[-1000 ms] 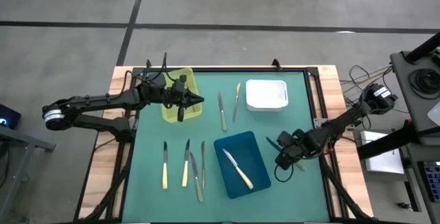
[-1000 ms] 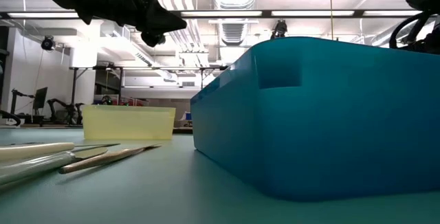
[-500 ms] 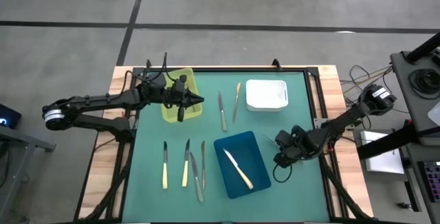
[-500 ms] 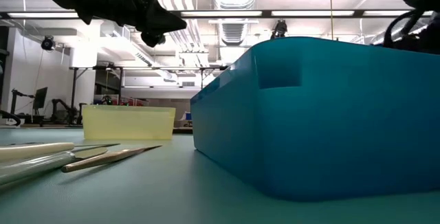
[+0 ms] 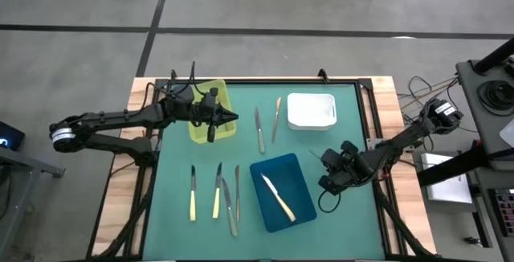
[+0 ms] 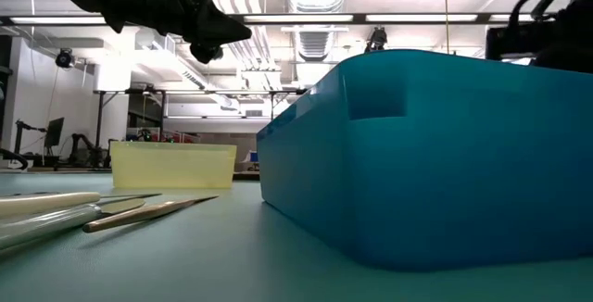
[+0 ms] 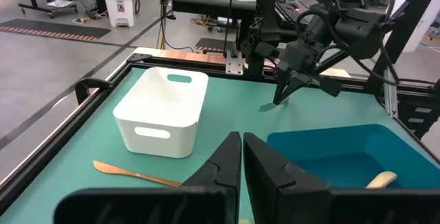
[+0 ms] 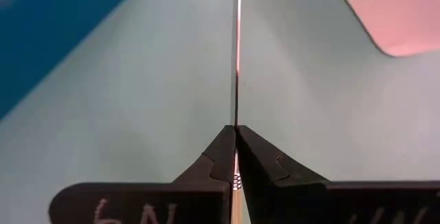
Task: Sort silverware by color (type)
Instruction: Put the bottom right green knife into the white bin
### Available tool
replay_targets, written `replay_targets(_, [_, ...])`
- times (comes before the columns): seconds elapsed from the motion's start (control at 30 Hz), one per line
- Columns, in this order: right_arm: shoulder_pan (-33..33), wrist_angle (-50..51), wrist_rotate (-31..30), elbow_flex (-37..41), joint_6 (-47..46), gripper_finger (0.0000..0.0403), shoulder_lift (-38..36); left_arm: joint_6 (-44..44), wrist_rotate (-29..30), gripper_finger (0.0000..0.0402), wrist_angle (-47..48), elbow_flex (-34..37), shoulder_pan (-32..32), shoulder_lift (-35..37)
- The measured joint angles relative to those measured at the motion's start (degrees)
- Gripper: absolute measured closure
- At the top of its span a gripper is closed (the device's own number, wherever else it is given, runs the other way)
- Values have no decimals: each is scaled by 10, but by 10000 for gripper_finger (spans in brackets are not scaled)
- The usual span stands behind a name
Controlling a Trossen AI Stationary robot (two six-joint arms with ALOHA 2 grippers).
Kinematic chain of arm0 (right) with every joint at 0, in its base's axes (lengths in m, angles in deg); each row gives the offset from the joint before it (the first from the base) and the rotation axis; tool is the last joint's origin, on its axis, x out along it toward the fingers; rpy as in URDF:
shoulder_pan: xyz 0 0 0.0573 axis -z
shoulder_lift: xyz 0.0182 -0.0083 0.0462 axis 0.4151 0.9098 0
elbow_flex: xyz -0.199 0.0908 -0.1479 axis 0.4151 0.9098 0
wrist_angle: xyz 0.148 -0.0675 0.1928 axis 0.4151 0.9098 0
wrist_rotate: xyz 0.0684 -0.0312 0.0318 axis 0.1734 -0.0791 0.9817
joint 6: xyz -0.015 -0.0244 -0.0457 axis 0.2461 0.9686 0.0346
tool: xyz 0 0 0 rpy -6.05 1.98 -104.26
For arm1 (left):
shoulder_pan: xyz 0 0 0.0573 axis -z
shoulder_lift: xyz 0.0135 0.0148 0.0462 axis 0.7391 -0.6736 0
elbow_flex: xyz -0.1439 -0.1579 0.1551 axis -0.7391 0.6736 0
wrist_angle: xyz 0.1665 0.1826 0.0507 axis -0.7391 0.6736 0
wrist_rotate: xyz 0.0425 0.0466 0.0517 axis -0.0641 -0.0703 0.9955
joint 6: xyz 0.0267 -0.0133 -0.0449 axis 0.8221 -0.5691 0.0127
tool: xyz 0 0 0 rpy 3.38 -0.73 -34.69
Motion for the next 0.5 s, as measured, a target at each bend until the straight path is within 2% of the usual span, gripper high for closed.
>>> replay_targets(0.5, [0,-5,-49,-12,10,395,-20,0,0,402,2,0,0,0])
